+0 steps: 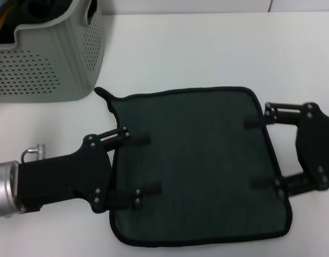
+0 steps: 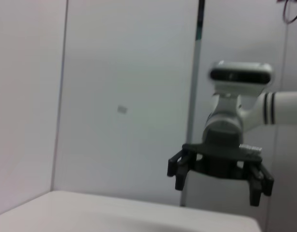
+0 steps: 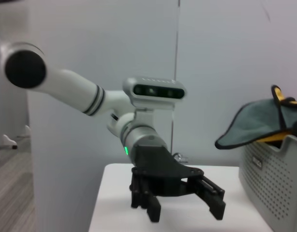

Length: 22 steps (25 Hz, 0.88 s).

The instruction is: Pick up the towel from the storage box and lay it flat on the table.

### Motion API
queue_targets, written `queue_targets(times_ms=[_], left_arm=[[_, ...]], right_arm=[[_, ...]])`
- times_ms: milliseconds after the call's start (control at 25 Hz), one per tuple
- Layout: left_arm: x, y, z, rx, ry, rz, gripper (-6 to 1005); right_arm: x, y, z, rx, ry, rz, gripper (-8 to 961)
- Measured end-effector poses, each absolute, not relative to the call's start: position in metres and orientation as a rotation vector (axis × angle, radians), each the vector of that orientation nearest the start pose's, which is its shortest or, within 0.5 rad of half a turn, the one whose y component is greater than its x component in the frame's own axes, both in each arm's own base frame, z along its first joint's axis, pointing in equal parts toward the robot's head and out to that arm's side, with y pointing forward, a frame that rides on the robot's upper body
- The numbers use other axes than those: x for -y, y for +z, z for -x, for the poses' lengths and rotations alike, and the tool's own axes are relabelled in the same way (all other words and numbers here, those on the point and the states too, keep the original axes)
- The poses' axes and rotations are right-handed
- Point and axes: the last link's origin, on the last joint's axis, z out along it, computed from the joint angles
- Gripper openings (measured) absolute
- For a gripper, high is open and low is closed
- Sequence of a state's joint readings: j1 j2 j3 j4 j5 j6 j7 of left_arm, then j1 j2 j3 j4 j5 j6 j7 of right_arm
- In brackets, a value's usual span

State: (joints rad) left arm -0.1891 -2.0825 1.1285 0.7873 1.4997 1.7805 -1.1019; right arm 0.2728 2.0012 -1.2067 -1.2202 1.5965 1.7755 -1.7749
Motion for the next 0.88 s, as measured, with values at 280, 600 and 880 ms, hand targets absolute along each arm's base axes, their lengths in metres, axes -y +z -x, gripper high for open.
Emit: queue_targets(times_ms=[280,600,880], left_arm=[[-0.2331,-0.0067,0.2525,0.29,-1.162,2.753,880],[-0.2326,-0.0077,0.2522,0.304,-1.174,2.75,880],[-0.2349,-0.0101,0.2508,0.313,-1.197,2.745,880]], right_arm=[[-0.2607,0.0435,-0.1957,0.234,0.843,2.952,886],[-0.261,0.0384,-0.1991,0.221,0.865,2.953,885],[-0.2609,0.0374,-0.1991,0.231,0.868,2.951,886]])
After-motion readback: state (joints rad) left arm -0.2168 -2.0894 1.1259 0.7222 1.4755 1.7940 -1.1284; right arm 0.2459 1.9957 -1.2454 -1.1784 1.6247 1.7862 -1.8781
